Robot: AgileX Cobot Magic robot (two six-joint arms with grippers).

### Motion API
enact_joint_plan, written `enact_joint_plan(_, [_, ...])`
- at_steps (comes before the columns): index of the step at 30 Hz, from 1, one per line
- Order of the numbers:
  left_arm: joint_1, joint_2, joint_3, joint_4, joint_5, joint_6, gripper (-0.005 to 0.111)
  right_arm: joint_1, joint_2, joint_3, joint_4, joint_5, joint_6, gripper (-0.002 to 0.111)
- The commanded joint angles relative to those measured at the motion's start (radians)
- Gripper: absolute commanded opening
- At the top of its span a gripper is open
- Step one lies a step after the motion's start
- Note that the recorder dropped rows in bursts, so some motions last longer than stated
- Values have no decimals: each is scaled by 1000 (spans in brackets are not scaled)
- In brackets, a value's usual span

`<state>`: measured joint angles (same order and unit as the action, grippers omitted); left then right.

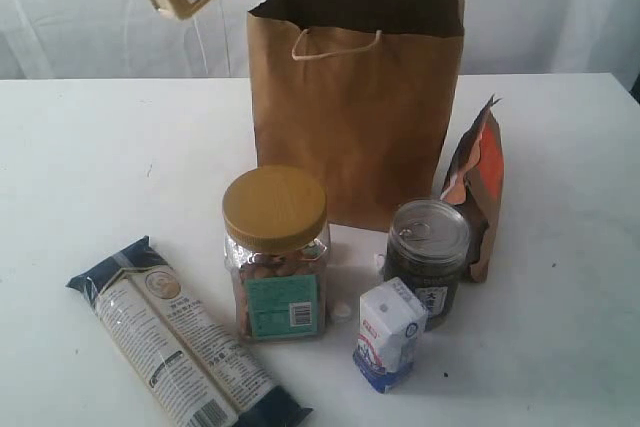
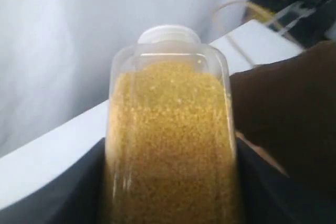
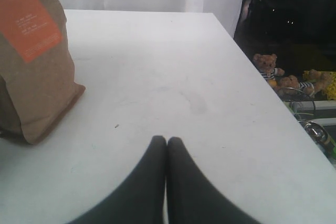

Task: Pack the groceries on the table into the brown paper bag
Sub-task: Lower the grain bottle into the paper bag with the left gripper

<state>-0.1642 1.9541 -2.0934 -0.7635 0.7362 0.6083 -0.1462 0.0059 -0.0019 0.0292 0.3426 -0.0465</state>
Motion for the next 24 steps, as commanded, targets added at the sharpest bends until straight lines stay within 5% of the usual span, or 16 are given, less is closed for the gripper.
enact_joint_plan(1, [-3, -23, -73, 324, -132, -356, 0, -1, -6, 2, 3, -7, -1, 0])
enact_joint_plan(4, [-14, -30, -83, 562, -269, -636, 0, -1, -6, 2, 3, -7, -1, 0])
enact_joint_plan(12, [-40, -34, 28, 591, -667, -878, 0, -1, -6, 2, 3, -7, -1, 0])
enact_joint_plan(24, [-58, -41, 155, 587, -736, -881, 0, -1, -6, 2, 3, -7, -1, 0])
